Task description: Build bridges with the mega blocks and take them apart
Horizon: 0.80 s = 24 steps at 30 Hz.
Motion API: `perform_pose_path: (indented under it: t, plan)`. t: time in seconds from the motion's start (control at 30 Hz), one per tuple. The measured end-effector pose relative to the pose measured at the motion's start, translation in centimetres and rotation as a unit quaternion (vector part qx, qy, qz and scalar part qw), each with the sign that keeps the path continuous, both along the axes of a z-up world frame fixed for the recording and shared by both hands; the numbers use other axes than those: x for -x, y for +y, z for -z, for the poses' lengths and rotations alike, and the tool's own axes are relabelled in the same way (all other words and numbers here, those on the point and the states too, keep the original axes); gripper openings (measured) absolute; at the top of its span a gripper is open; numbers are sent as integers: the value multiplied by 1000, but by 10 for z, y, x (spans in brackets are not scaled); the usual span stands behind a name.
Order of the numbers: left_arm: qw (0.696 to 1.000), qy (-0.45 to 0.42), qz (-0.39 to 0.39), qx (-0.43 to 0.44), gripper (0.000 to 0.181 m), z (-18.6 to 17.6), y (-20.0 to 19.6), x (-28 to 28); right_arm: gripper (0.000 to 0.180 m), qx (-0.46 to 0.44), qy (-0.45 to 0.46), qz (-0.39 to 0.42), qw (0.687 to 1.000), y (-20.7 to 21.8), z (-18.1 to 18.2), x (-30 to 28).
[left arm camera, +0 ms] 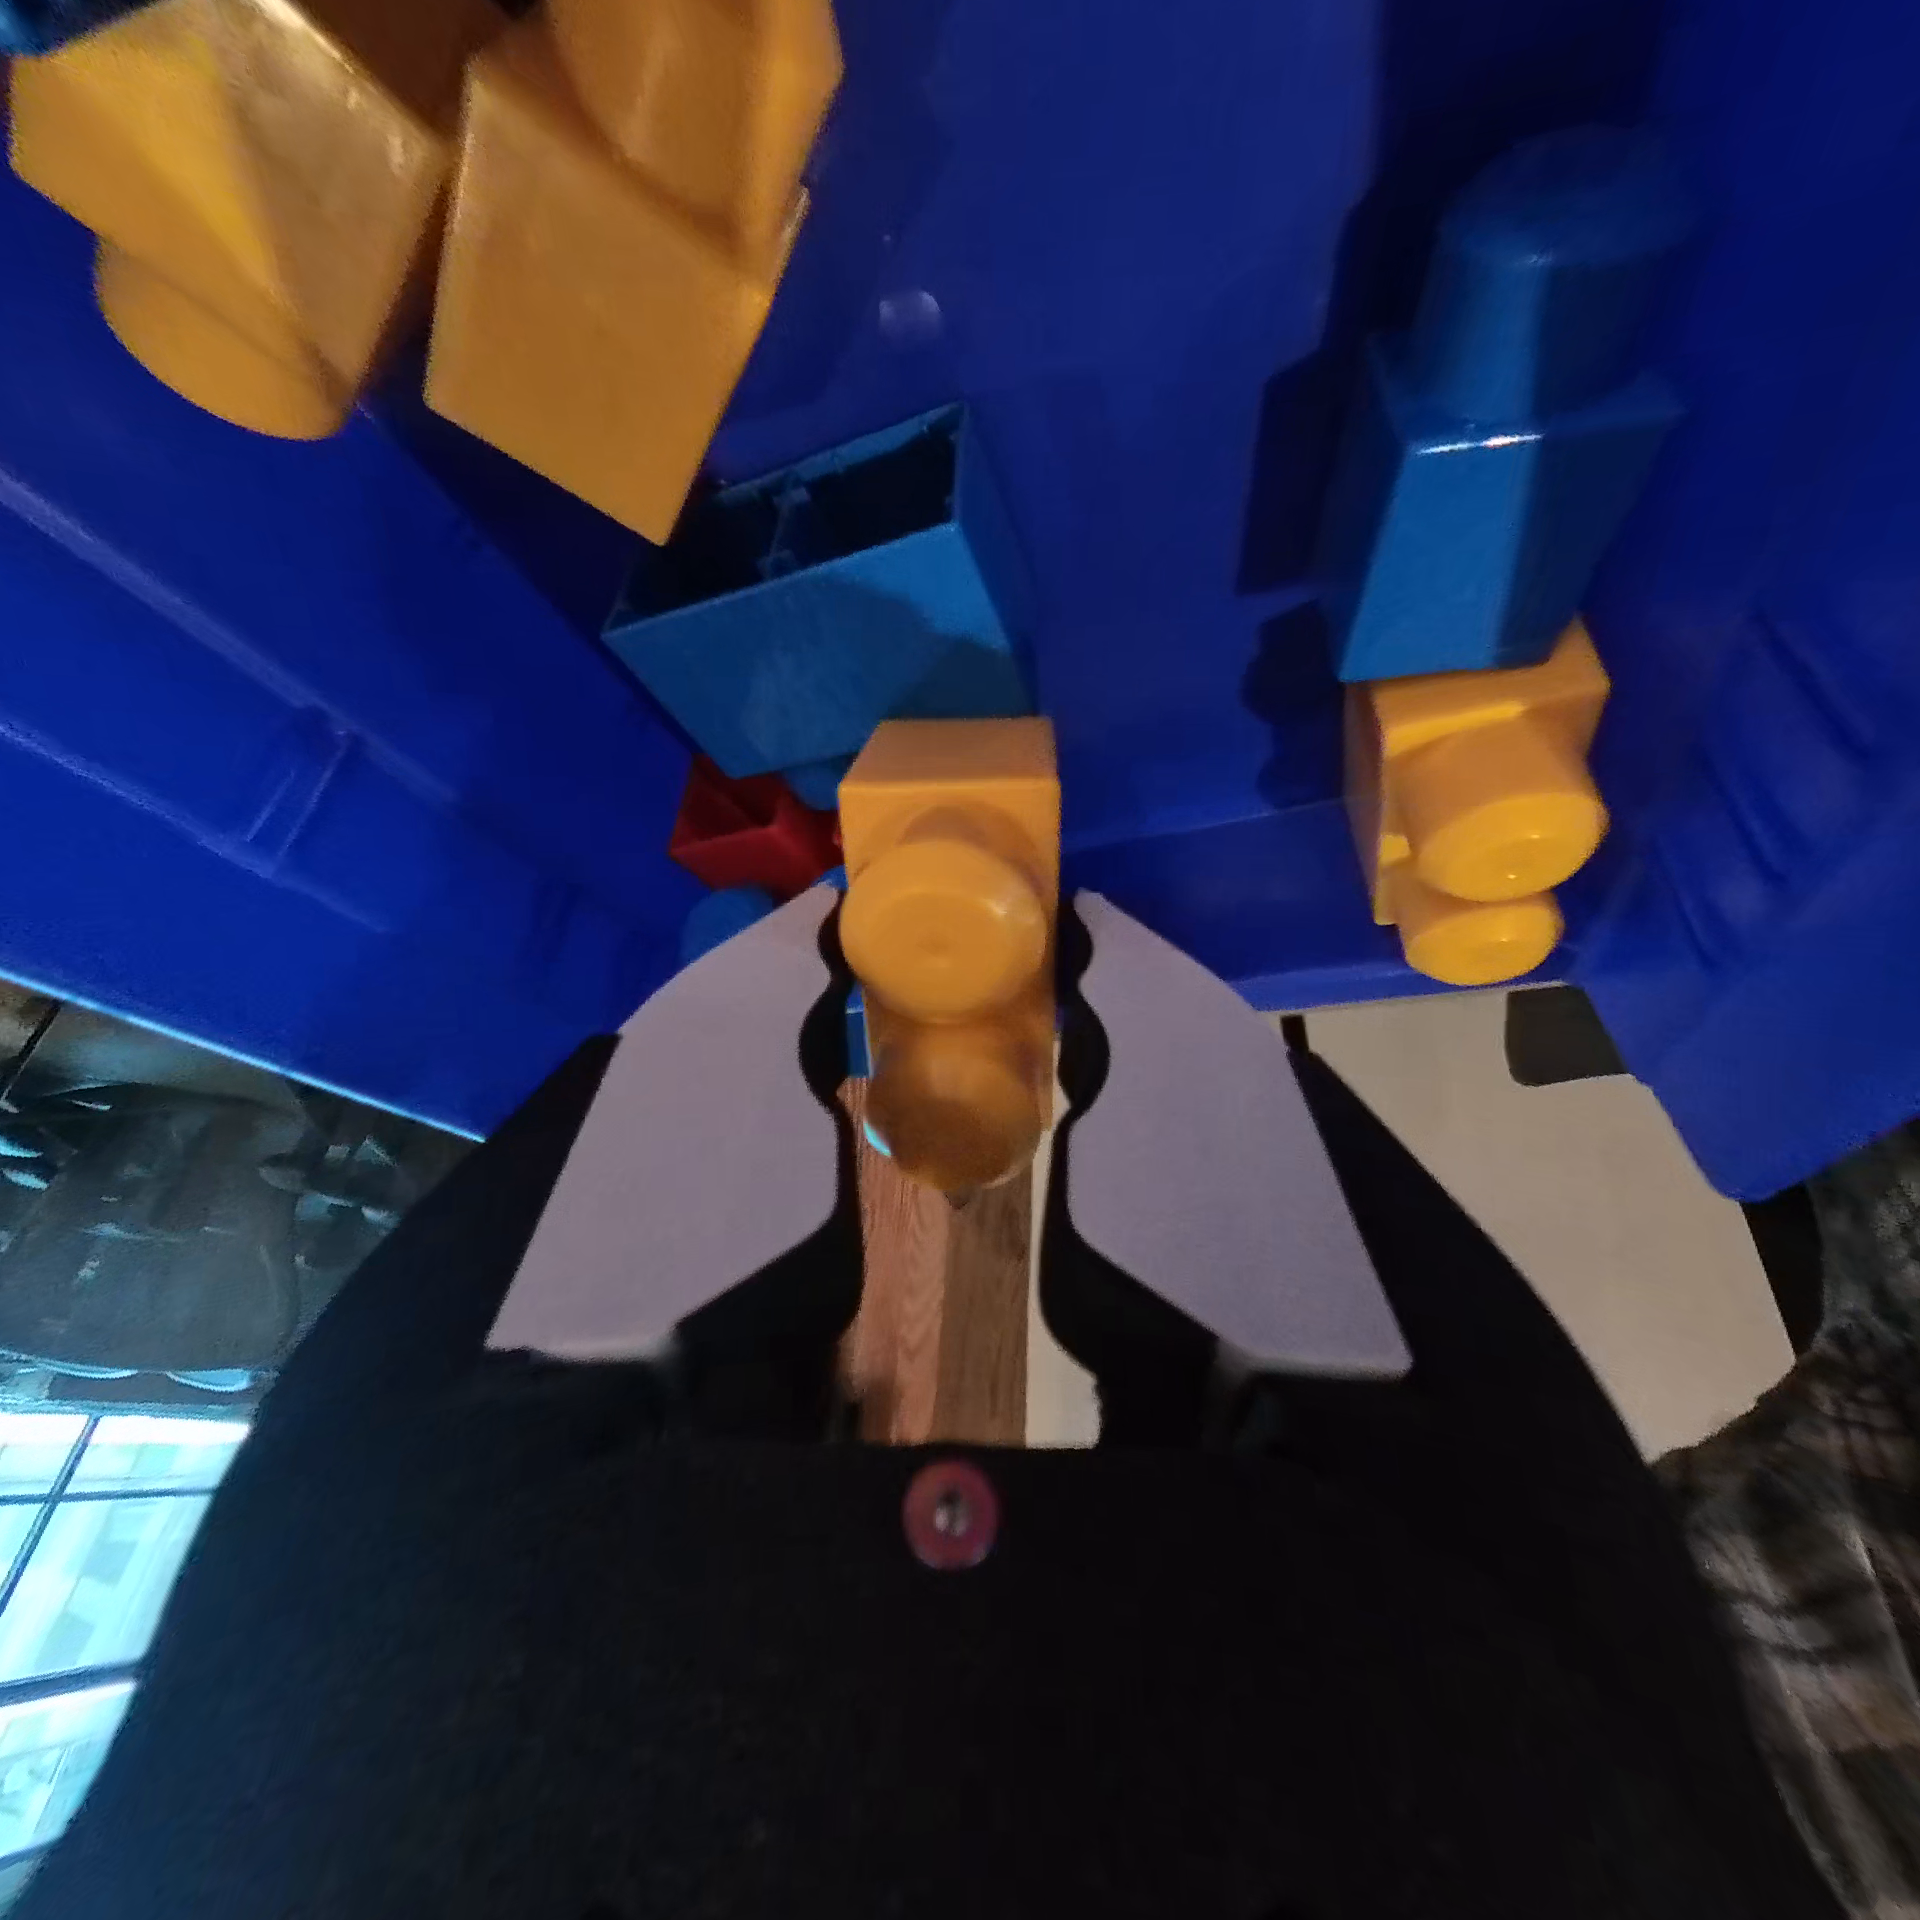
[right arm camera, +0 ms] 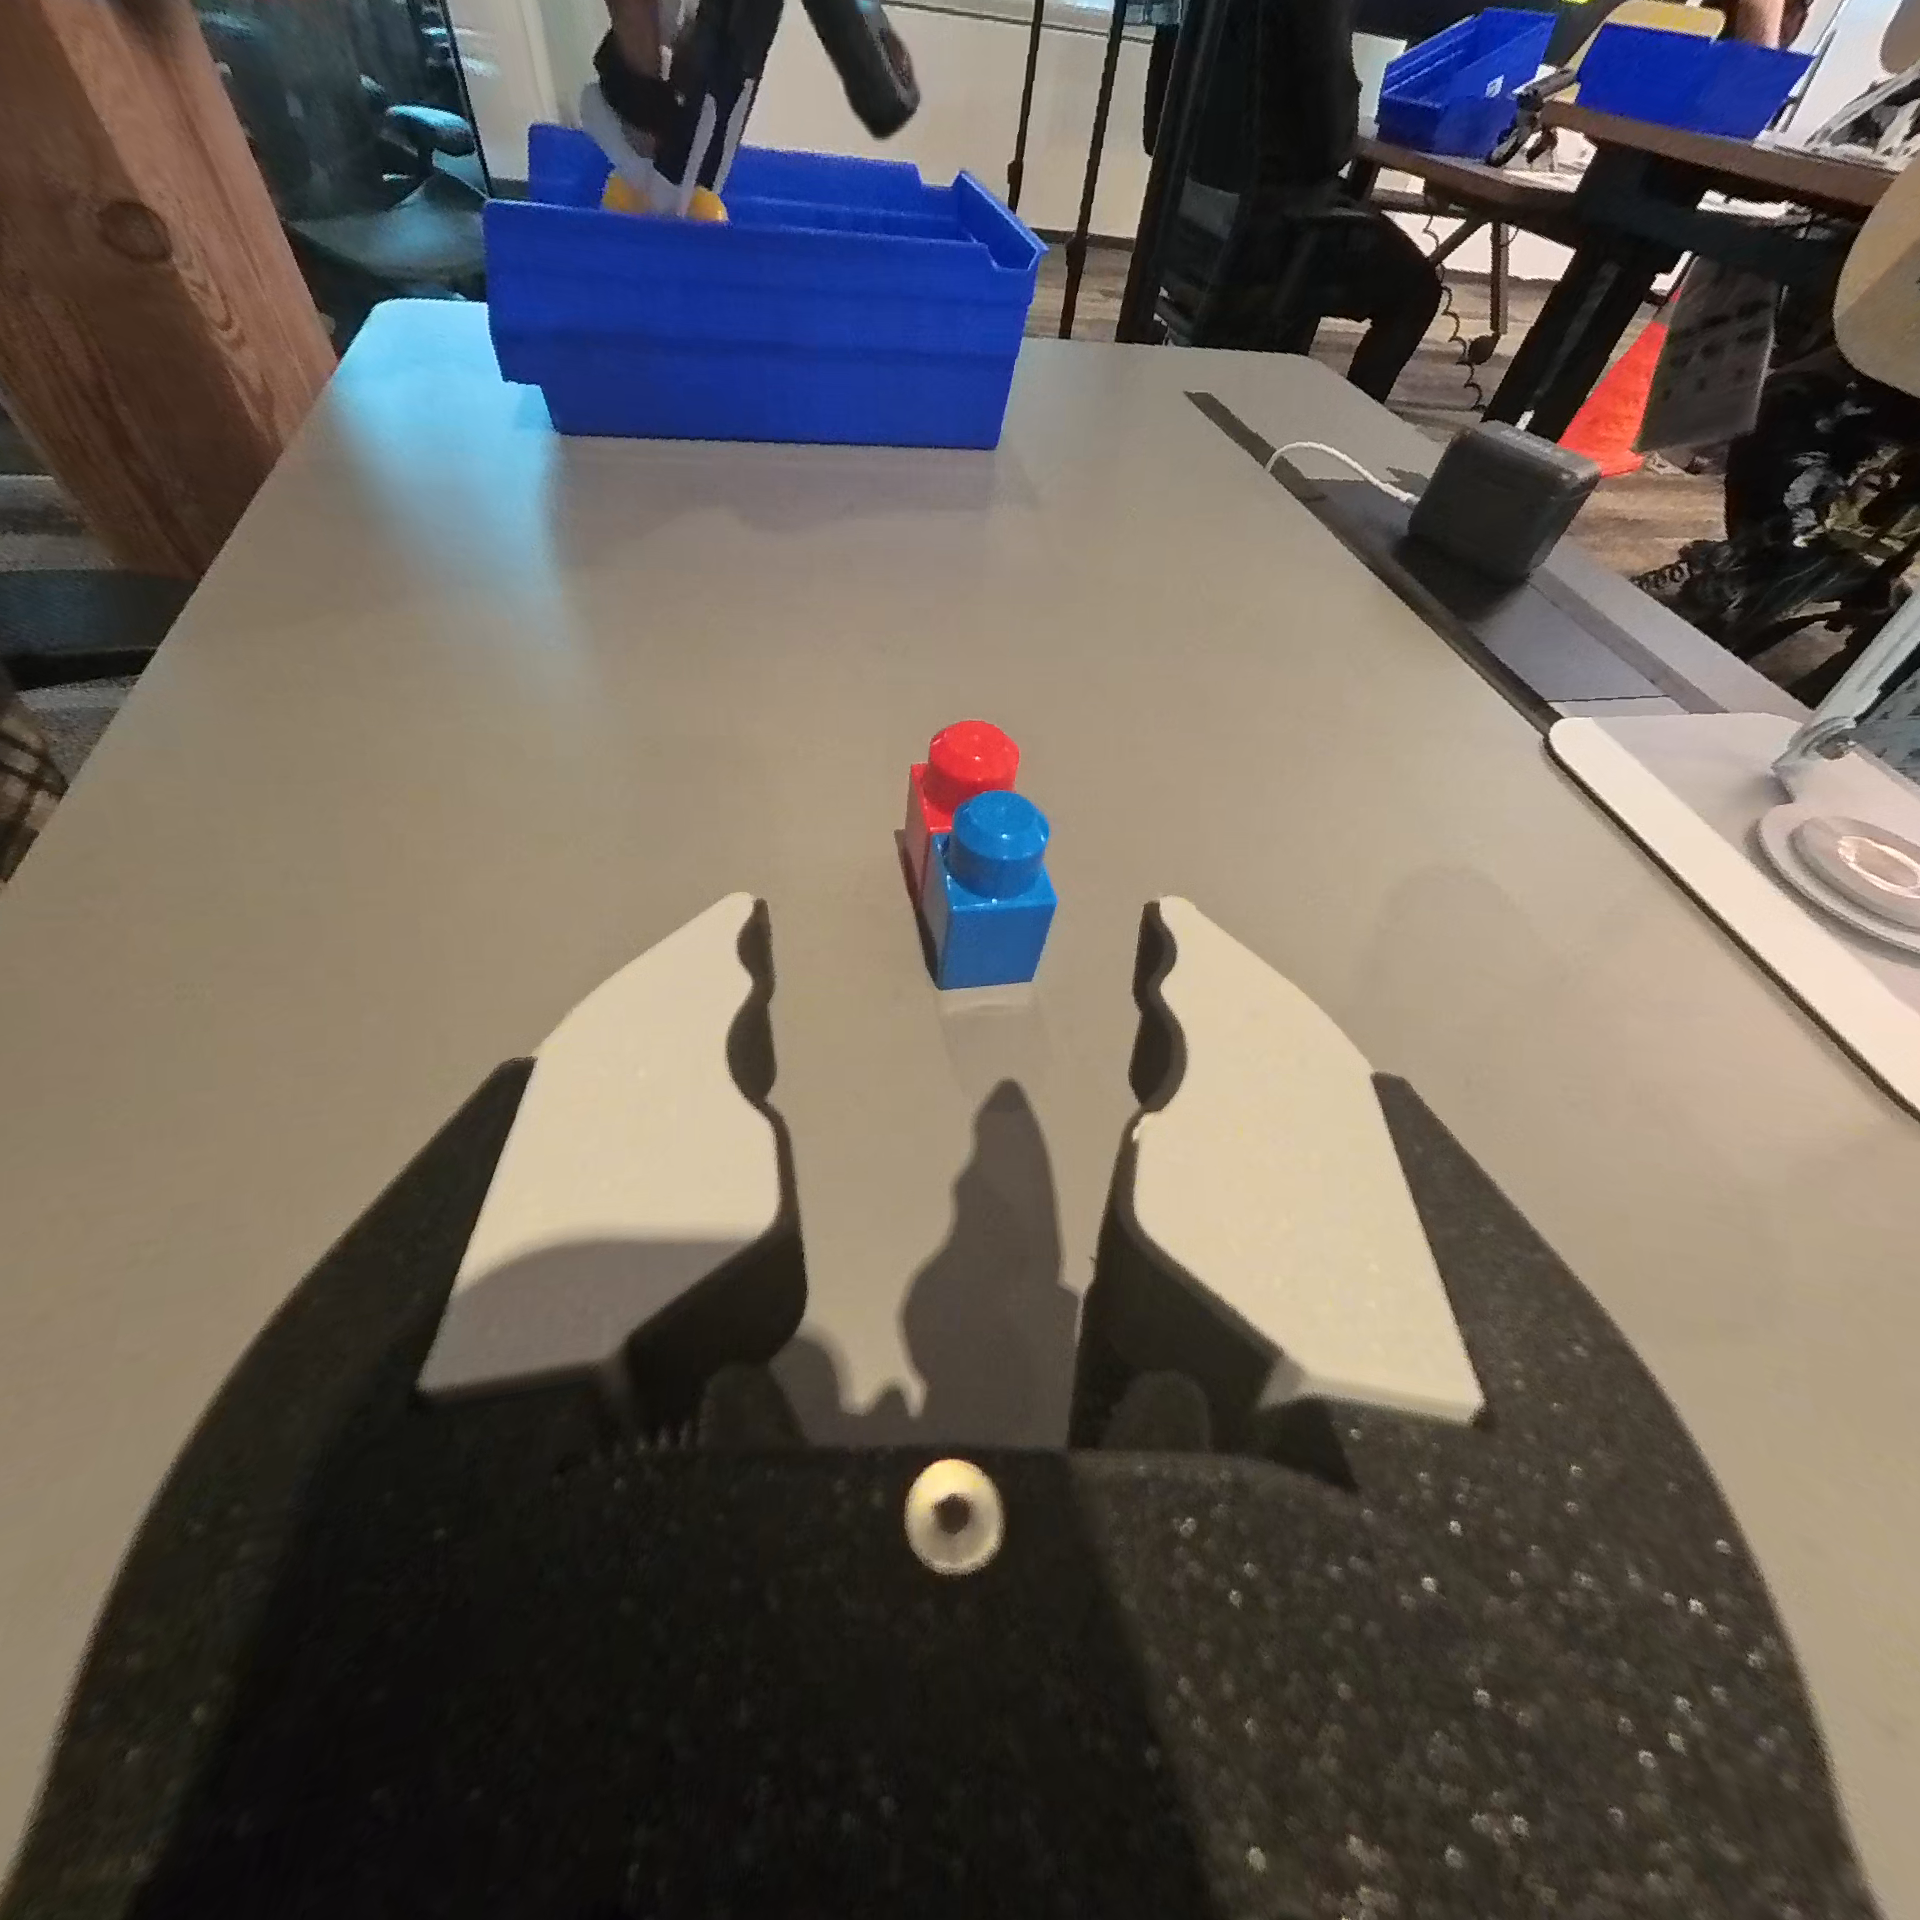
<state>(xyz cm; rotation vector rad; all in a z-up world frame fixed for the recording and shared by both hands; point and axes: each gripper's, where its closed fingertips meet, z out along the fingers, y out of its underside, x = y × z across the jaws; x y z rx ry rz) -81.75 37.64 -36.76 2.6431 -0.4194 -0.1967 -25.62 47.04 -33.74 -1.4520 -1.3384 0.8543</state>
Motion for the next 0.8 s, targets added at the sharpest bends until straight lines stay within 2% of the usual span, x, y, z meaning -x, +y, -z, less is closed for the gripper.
perform_pose_path:
  t: [0.13,0.23,0.33,0.43,0.53,0.67,0.8]
  plan:
    - [1000,-7,2,-23,37,-9,4,-3,66,1,-4,-2,1000,-1,2,1]
    - [994,-25,21,-104,37,-33,28,-20,66,4,-3,0,1000,0,3,1]
    - [976,-56,74,-199,37,-67,60,-60,67,5,-6,4,1000,2,5,0]
    - [946,-97,144,-275,36,-96,88,-121,68,11,-5,6,1000,4,6,-1]
    - [911,-151,207,-324,37,-109,106,-193,69,15,-7,5,1000,4,9,0]
    - [862,-229,277,-358,37,-102,119,-284,72,21,-11,-1,1000,2,14,5]
    - [809,-319,307,-387,37,-92,130,-356,78,25,-38,-3,999,4,23,10]
